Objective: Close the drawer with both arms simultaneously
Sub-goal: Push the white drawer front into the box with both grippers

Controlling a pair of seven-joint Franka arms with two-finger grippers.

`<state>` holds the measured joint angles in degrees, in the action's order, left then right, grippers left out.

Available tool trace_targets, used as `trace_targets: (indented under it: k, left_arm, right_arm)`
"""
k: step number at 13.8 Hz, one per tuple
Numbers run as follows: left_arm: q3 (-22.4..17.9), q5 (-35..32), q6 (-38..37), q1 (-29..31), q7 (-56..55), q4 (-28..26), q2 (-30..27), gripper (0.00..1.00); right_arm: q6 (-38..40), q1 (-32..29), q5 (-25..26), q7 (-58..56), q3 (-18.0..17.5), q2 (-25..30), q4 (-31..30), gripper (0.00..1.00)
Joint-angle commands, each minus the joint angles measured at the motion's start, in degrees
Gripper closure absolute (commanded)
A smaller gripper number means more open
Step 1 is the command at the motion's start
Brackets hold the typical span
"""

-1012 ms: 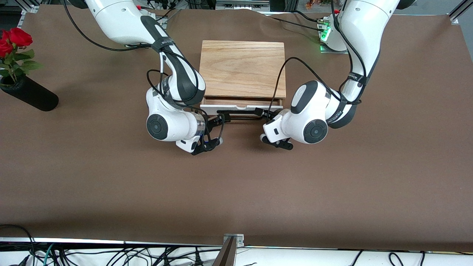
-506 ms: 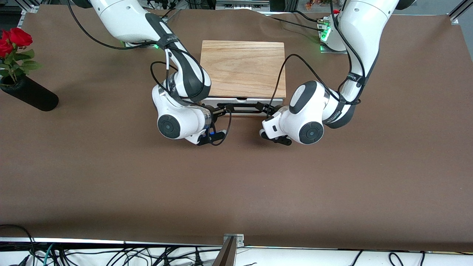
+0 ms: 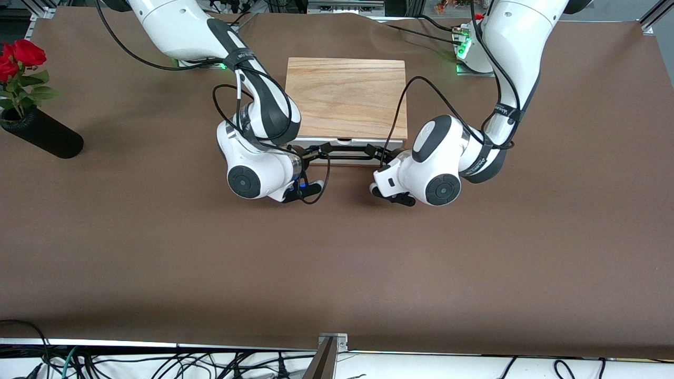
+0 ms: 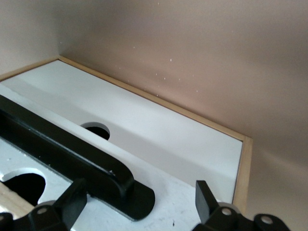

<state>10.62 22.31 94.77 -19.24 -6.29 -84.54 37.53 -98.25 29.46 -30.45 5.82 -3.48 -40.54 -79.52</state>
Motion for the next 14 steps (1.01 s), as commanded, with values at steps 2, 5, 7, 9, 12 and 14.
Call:
trace_targets:
  k: [2, 5, 7, 9, 12, 14]
  left_arm:
    - [-0.34, 2.04, -1.35, -0.10, 0.84, 0.34, 0.09, 0.00]
    - [-0.34, 2.04, -1.35, -0.10, 0.58, 0.43, 0.00, 0.00]
    - [-0.34, 2.04, -1.35, -0.01, 0.58, 0.61, 0.00, 0.00]
    - [-0.34, 2.04, -1.35, 0.08, 0.49, 0.78, -0.26, 0.00]
    - [-0.52, 1.86, -1.35, 1.65, 0.23, 1.05, -2.27, 0.00]
    - [-0.52, 1.60, -1.35, 4.55, 0.31, 1.13, -4.55, 0.00]
  right_arm:
    - [2.80, -0.02, -0.93, 0.50, -0.74, -0.07, 0.94, 0.00]
    - [2.80, -0.02, -2.07, 0.59, -0.74, -0.16, 0.94, 0.00]
    - [2.80, 0.07, -2.16, 0.77, -0.83, -0.07, 1.03, 0.00]
    - [2.80, 0.07, -2.08, 0.86, -0.83, -0.16, 1.03, 0.00]
    - [2.18, -0.02, -1.81, 0.33, -0.83, -0.07, 1.56, 0.00]
    - [1.66, -0.11, -1.37, 0.15, -0.31, 0.19, 3.56, 0.00]
